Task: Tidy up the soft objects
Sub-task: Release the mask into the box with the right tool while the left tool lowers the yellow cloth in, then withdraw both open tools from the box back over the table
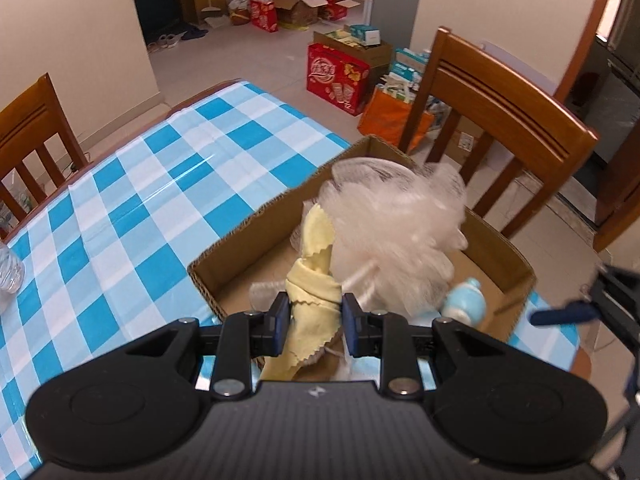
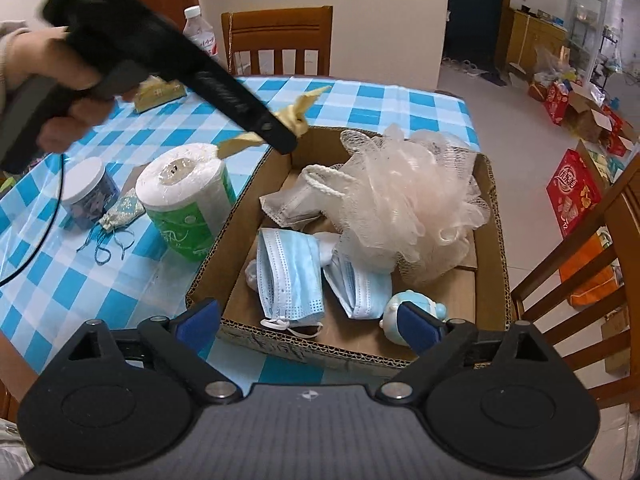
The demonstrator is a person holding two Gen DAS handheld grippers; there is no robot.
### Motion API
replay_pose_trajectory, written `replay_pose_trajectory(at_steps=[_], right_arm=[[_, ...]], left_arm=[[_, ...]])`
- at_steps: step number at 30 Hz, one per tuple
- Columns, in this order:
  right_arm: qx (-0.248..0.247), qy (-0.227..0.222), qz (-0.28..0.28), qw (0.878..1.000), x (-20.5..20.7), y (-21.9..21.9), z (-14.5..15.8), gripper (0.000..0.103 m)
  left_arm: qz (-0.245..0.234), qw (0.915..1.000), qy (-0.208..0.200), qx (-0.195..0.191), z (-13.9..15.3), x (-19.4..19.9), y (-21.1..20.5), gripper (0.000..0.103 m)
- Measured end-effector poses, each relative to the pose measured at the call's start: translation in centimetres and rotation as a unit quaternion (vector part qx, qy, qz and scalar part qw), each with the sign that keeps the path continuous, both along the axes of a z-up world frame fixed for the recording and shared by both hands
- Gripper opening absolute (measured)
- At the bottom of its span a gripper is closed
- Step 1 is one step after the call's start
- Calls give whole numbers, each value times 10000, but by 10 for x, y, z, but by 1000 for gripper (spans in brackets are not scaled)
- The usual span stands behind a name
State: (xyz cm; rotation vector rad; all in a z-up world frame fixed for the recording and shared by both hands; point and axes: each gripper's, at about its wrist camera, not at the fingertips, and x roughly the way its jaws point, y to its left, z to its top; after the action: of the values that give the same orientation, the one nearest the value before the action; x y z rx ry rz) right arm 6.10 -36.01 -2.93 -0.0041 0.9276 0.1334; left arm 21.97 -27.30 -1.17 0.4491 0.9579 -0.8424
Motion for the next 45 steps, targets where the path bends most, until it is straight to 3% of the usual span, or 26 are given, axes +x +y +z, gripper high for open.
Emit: replay_pose_trajectory(at_steps=[4,5,6,8,16,27,45], right_arm=[[11,-98,-103,9999,-4,-5,3,97],[15,-120,-126,9998,-4,-6,4,98],[24,-139,-142,9998,-4,-7,4,98],[25,-172,-178,9997,-5,-8,5,99],[-37,-288,-112,9995,-6,0,7,102],[-144,-355,141,9992,-2,29,13,103],[-243,-235,278,9990,3,98,8,103]], left_arm=[[230,9997,-82,89,-9,14,-12,33],[284,9995,-133,92,-11,17,-14,51],[361,9991,-173,122,-13,20,-16,77],[481,9984,-247,138,-15,23,-17,93],[522,9969,-579,-69,3,3,1,96],[686,9940,-820,-233,28,-38,56,98],[1437,9854,-913,-34,11,-91,174,98]])
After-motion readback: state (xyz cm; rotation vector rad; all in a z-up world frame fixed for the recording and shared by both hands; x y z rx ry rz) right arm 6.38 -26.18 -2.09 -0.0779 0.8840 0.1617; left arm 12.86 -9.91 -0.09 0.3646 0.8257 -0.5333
